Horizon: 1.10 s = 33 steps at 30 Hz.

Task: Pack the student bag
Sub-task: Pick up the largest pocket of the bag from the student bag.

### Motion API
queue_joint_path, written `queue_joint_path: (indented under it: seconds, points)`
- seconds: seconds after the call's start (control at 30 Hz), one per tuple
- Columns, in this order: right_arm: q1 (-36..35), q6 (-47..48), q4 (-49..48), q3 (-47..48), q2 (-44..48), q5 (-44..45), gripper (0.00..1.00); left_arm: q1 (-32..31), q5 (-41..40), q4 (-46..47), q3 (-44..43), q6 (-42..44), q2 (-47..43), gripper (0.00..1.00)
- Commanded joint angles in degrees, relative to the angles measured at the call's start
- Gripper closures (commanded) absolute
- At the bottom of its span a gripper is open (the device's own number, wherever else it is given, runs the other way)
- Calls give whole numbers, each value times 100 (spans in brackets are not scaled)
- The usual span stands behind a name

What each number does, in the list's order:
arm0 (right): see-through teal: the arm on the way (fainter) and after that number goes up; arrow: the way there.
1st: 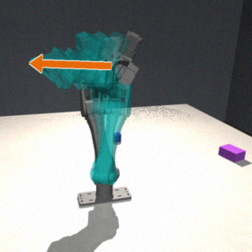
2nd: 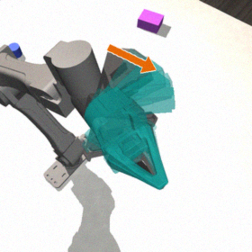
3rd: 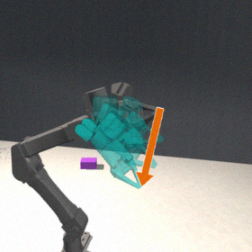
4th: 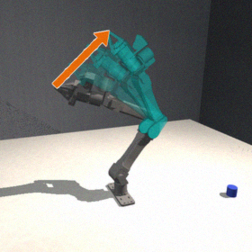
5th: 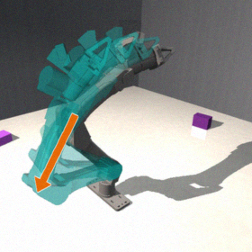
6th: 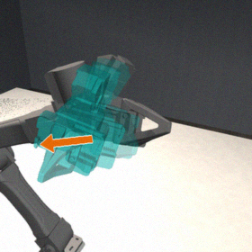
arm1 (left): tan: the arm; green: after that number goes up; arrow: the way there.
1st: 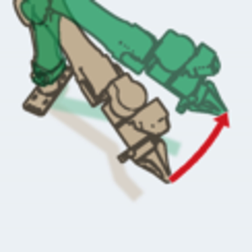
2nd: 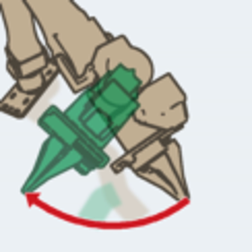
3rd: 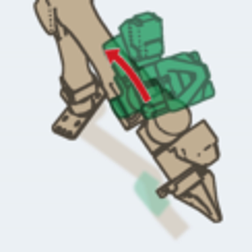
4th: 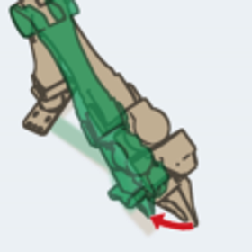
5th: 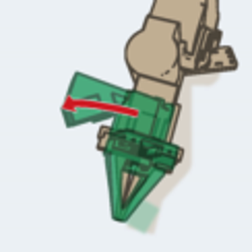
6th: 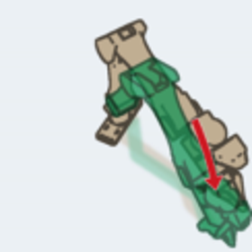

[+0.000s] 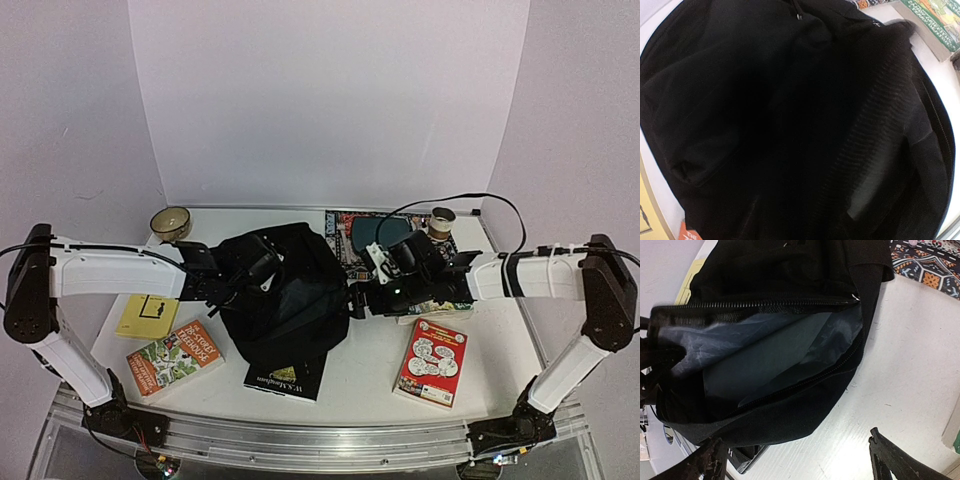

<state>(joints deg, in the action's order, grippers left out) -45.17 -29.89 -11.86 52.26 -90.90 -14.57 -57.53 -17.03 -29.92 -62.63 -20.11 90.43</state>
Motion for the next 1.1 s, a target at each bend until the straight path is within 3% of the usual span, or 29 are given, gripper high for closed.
queue_joint_path:
  seconds: [0.0,0.1,0.47,0.6,0.77,0.9,1.07]
  points:
    - [-128,-190,22,285,-123,-84,2,237,231,33,-276,264,26,89]
    - [-222,-466,13,346,-203,41,2,419,267,37,-532,475,-60,99]
    - [-604,-1992,-539,393,-569,507,2,531,485,-51,-1738,1079,-120,100]
    - [-625,-2151,-494,413,-722,826,2,530,541,-102,-1988,1131,-134,100]
    - [-551,-1709,209,608,-919,1268,20,585,404,-360,-2395,1044,-229,100]
    - [-244,-1268,549,622,-946,1179,44,603,467,-539,-2673,1054,-370,100]
    - [264,-381,942,786,-770,882,57,645,449,-727,-2759,998,-632,100]
